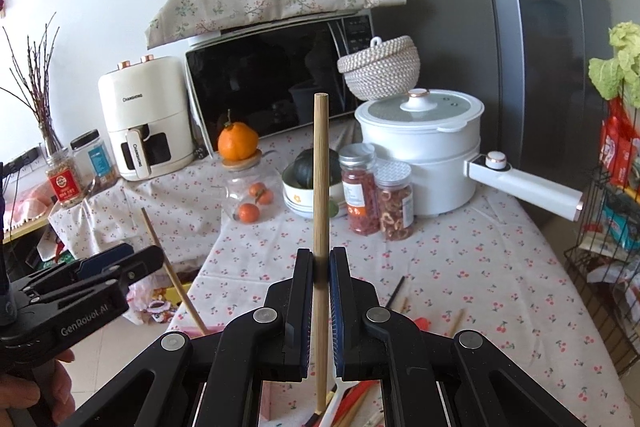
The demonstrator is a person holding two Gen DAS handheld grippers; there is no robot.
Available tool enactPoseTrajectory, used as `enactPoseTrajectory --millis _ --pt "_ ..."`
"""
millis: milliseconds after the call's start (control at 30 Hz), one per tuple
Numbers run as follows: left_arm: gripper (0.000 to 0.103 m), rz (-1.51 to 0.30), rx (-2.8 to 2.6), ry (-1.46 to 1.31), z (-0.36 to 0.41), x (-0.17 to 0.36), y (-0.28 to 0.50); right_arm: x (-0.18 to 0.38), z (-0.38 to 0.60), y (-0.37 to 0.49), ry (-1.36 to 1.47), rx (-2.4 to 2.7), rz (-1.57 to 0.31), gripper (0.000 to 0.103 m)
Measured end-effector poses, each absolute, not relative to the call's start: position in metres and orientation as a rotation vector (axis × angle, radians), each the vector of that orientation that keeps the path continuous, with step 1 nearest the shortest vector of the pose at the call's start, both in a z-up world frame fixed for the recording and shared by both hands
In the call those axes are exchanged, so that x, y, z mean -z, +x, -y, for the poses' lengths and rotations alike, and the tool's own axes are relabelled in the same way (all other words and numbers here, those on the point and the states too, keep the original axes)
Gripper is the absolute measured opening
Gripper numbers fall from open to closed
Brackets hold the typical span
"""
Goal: Organize utensils
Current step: 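Lower the chopstick into the pink holder and open the left tool while the right tool carries its chopstick, then drop the wooden chopstick into the pink holder and open the right tool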
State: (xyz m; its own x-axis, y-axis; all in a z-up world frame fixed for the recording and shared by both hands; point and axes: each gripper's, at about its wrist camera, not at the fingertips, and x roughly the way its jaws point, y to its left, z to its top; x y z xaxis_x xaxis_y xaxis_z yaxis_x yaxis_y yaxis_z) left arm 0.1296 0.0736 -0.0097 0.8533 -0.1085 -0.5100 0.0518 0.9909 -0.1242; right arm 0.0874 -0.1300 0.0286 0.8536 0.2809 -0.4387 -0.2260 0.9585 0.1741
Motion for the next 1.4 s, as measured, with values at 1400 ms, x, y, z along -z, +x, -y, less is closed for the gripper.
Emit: enactPoseTrajectory --millis 1400 --pt "0.088 -0.668 -0.059 -0.006 -0.105 0.03 0.079 0.005 0.046 0.127 0.13 -0.385 -0.582 0.011"
